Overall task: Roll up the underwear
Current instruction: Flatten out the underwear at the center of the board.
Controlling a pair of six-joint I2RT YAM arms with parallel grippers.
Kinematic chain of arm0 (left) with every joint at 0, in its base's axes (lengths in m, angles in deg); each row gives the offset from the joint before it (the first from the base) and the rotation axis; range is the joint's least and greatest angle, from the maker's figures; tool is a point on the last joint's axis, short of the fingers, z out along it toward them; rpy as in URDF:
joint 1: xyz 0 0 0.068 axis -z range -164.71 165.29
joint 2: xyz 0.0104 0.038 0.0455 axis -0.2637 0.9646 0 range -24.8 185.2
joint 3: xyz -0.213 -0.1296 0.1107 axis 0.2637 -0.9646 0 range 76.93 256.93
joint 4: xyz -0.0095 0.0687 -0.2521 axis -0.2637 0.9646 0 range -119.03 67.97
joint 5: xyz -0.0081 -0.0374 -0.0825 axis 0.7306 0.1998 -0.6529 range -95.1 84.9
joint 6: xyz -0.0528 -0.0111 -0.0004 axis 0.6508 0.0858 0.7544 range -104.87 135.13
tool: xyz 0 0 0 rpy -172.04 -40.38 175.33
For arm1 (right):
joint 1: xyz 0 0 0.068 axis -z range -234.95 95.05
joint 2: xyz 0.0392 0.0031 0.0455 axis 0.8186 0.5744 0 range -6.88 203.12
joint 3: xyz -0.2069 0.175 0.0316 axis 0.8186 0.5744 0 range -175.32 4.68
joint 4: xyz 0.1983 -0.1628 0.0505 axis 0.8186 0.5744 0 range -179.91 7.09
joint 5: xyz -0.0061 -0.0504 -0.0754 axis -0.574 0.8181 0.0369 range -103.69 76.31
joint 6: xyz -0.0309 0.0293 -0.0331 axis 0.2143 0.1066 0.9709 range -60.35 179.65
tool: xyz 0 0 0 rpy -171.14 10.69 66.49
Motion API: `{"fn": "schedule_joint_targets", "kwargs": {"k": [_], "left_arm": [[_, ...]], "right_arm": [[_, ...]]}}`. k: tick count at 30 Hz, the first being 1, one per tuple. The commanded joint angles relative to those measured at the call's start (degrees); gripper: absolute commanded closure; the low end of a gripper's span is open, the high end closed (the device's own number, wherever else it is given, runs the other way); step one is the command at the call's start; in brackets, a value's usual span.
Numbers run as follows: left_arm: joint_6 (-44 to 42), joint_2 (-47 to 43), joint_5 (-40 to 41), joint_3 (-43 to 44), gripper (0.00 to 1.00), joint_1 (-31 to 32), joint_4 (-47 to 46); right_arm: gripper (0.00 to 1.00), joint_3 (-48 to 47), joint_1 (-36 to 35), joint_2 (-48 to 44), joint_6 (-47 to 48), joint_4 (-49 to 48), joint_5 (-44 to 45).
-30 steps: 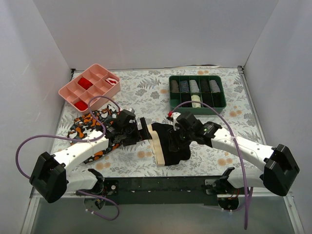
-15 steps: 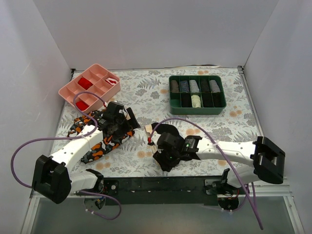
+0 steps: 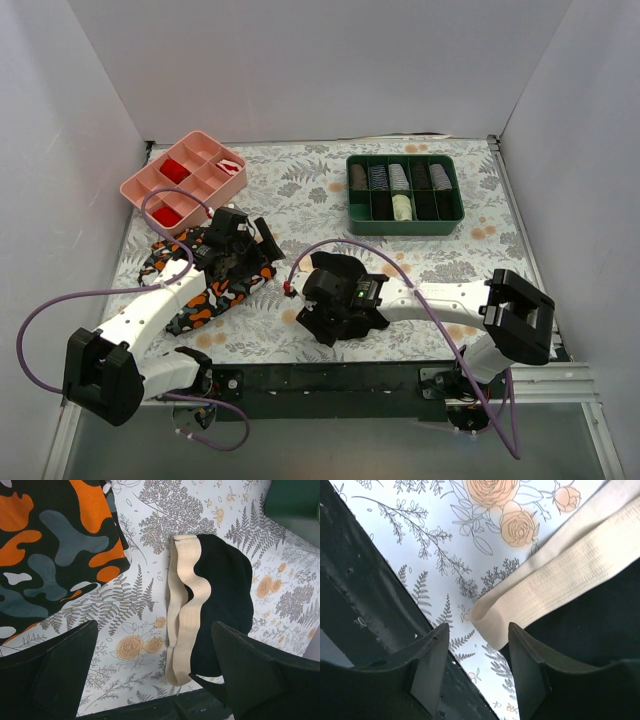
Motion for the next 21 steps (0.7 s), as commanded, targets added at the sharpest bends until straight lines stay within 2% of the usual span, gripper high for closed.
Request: {"fn": "schedule_joint_targets", "kwargs": {"k": [1,7,15,16,18,19,21], "left_arm": [[-1.12,-1.18,-0.41,0.62,0.02,-0.6,0.72],[-2.0,-1.0,-0.94,0.44,0.02,-1.13,0.64],[-2.17,-1.0,-1.56,-0.35,0.02,-1.31,0.64],[-2.17,-1.09,-1.64,-0.35,0.02,-1.31,0.64],[-2.17,-1.18,-1.56,-0.79,0.02,-1.31,0.72],[-2.09,-1.35,-1.47,-0.7,0.02,-1.31,0.72],[-2.09,-1.7,-1.38,-0.79,0.02,-1.31,0.64]], "right_arm": [[0.41,-2.37,-0.32,2.25,2.02,-1.14,1.27],[0.43,-0.52,-0.32,3.31,2.9,-1.58,0.39],[0.53,-1.14,-0.41,5.86,3.86,0.27,2.84],[0.65,-1.05,-0.41,5.86,3.86,0.27,3.46],[0.76,-0.79,-0.32,5.77,3.78,0.18,4.34],[0.78,-1.05,-0.41,5.43,3.78,0.62,5.04],[0.92,-1.93,-0.32,4.64,3.51,1.06,5.92]]}}
